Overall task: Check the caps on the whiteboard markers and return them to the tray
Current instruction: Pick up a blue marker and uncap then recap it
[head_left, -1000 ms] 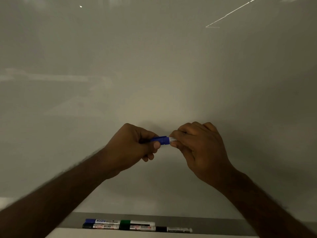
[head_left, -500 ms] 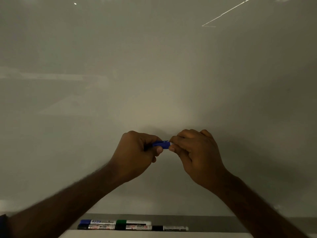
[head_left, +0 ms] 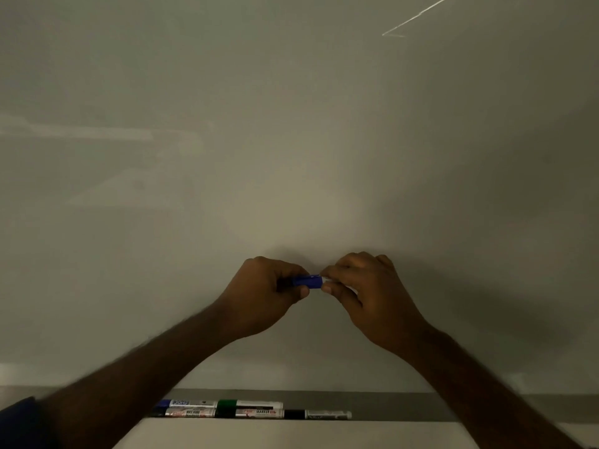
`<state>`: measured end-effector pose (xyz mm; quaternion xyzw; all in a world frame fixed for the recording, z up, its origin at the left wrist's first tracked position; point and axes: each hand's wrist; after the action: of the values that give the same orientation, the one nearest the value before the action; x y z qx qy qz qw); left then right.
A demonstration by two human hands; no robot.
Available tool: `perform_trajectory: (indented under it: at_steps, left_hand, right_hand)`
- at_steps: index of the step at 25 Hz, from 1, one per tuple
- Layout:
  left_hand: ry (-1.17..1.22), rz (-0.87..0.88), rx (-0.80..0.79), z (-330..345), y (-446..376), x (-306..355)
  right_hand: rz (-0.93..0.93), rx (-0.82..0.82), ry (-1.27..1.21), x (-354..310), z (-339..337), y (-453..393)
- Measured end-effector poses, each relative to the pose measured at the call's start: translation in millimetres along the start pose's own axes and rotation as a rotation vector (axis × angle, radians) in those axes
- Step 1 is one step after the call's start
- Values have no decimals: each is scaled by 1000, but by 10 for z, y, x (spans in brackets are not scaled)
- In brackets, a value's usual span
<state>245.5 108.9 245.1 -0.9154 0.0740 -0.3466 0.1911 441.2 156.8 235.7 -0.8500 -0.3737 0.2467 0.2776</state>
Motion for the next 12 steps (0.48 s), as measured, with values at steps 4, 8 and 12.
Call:
perform_trajectory:
  at_steps: [4,8,12]
  left_hand:
    - [5,-28,-71,193,46,-235]
    - [-96,16,-51,527,177,-506]
    - [-71,-55,-48,993,421,-856]
  right_hand:
    - [39,-45,-41,126,238,228]
    - [115,-97,-84,263,571,529]
    - [225,-190,-128,371,980,872]
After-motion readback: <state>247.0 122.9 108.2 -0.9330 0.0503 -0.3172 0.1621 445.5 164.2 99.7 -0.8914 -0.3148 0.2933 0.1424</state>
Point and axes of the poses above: each hand's wrist, its own y-axis away from the middle knuckle, its own z-axis out of the palm, x = y × z, and after that the axes turned 8 degrees about x, right-handed
